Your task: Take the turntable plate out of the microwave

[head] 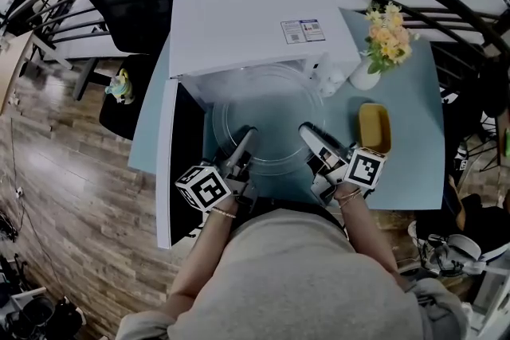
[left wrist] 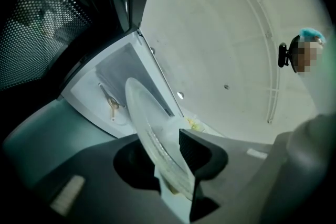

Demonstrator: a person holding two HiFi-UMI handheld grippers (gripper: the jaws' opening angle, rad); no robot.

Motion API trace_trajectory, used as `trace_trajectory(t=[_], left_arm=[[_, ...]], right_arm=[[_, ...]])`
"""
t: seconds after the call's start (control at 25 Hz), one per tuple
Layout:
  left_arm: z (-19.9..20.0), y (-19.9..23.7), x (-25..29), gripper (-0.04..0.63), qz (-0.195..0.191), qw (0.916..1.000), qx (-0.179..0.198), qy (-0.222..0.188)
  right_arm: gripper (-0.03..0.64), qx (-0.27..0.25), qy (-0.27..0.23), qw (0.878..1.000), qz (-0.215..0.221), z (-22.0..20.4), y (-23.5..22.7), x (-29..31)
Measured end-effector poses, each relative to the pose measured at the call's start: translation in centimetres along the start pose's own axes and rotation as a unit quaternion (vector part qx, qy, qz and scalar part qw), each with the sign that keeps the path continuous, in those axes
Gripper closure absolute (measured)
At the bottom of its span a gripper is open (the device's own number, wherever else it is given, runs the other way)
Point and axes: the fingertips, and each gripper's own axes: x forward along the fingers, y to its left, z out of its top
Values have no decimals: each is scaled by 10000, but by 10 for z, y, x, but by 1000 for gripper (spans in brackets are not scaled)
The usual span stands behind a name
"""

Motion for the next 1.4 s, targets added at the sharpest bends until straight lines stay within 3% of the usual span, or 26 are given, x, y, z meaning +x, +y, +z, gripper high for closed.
trace_trajectory(t=[1.12, 1.4], left_arm=[[-3, 2, 0, 479, 72, 10000, 34, 20], [-1, 2, 1, 479, -8, 10000, 59, -74]], right_arm=[[485, 36, 58, 10000, -54, -4, -10, -1], [484, -205, 131, 9997, -4, 0, -3, 2]])
